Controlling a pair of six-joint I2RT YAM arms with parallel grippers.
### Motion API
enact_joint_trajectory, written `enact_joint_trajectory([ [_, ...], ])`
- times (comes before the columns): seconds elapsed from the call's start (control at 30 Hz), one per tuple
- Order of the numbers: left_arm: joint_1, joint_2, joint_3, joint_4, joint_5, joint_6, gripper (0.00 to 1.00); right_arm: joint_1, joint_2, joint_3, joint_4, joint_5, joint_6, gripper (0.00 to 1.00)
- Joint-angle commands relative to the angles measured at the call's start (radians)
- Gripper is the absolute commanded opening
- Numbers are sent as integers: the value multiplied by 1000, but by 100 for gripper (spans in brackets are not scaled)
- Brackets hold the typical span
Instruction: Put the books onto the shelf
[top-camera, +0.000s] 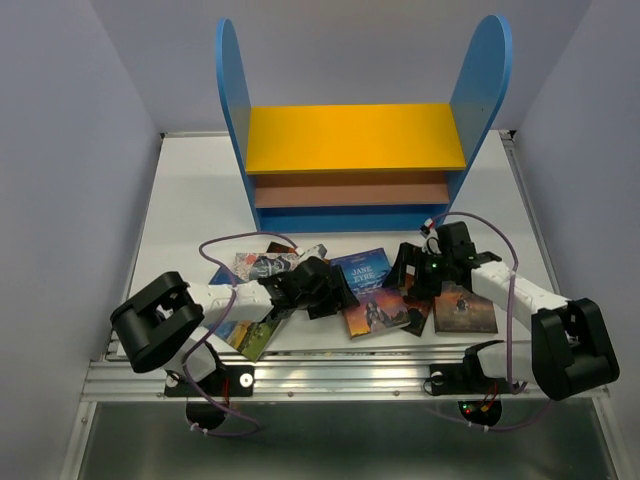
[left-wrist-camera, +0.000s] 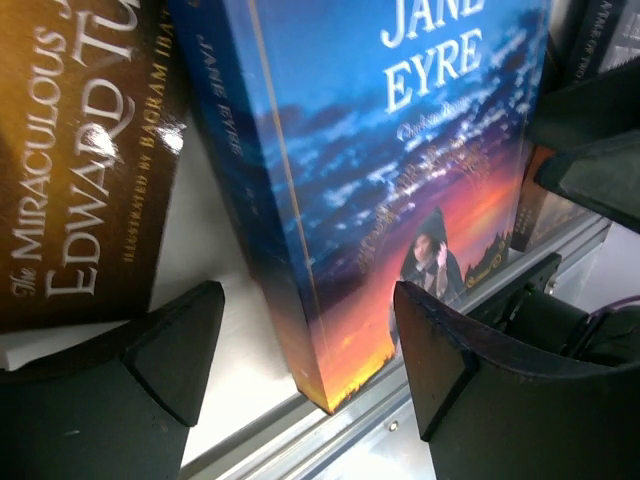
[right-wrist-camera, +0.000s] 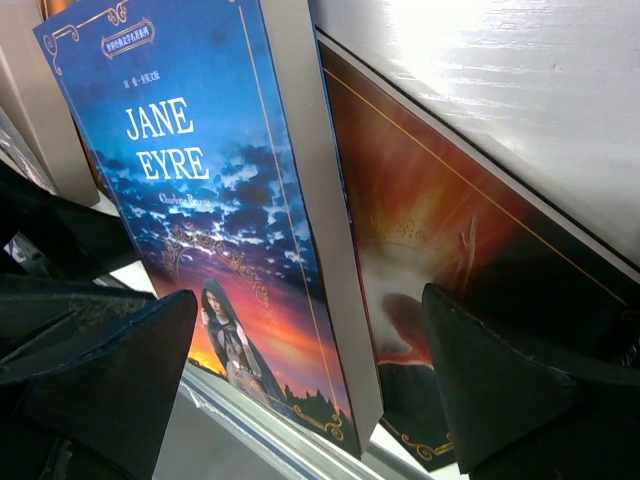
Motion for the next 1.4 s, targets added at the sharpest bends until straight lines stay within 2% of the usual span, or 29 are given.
enact_joint_trajectory([
  [0.0, 29, 30, 3, 59, 19, 4, 77, 18, 21, -28, 68, -63, 1, 100],
  [0.13, 39, 67, 5, 90, 58, 7, 68, 28, 44, -48, 88, -97, 8, 100],
  [0.23, 40, 91, 20, 94, 73, 18, 68, 38, 77, -52, 103, -135, 9, 96],
  [0.3, 46, 101, 16, 112, 84, 19, 68, 38, 102, -53, 119, -163, 15, 88],
  [0.53, 53, 116, 8, 148, 105, 21, 68, 83, 159, -70, 168, -229, 37, 83],
  [0.67, 54, 133, 14, 165, 122, 25, 70, 106, 191, -67, 191, -275, 44, 65],
  [0.73, 56, 136, 16, 166, 124, 25, 69, 106, 195, -65, 212, -332, 49, 63],
  [0.87, 56, 128, 11, 166, 119, 22, 56, 106, 162, -52, 255, -407, 71, 54],
  [1.03, 56, 92, 2, 209, 122, 22, 53, 115, 117, -30, 272, -448, 86, 54],
  [1.37, 57, 19, -20, 396, 170, 41, 58, 169, 200, -30, 310, -473, 89, 46],
])
